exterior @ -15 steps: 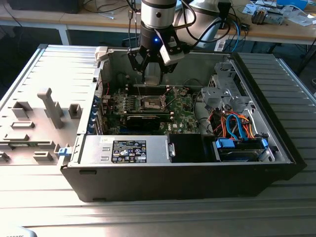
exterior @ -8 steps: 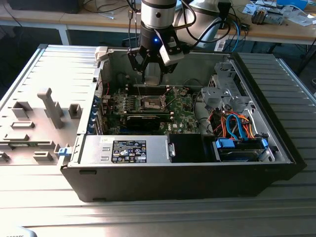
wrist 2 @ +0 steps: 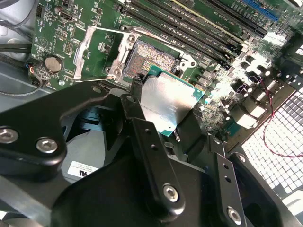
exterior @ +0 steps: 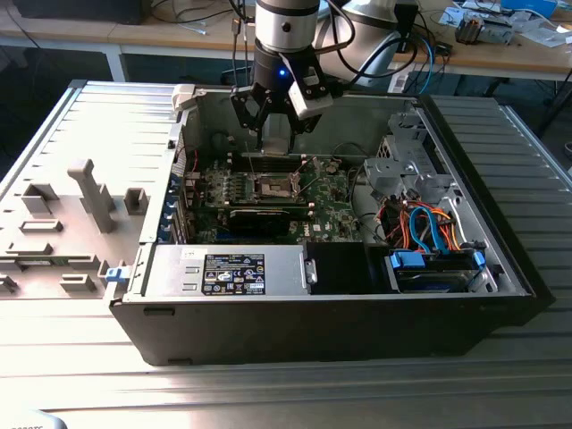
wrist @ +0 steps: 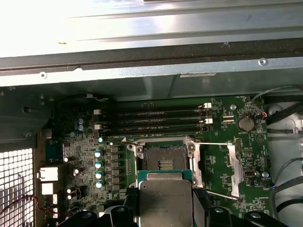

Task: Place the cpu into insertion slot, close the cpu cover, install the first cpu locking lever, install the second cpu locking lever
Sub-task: 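Place the cpu into insertion slot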

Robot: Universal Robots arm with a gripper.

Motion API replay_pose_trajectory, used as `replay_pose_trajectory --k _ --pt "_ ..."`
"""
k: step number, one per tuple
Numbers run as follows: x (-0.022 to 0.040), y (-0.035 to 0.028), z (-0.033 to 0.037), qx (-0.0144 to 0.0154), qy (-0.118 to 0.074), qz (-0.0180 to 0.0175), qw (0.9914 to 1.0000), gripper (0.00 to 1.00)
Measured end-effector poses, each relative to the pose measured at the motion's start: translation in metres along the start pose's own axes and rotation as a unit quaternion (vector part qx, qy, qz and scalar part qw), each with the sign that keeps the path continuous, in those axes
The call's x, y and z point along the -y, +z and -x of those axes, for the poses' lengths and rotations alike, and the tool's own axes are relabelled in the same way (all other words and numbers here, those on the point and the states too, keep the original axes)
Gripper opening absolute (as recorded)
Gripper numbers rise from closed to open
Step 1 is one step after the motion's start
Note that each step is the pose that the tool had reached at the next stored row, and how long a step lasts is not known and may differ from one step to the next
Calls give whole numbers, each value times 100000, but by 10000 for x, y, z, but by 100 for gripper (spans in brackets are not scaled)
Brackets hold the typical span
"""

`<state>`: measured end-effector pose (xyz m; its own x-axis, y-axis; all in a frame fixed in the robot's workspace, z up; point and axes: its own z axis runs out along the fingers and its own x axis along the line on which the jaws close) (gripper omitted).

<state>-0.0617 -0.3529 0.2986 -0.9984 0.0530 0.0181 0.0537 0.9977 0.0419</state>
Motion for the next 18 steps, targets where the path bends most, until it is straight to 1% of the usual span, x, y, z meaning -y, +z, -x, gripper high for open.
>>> replay_pose_trajectory --k 8,18 --pt "0 6 0 10 69 -189 100000 55" --pt "0 10 0 28 315 -276 99999 55"
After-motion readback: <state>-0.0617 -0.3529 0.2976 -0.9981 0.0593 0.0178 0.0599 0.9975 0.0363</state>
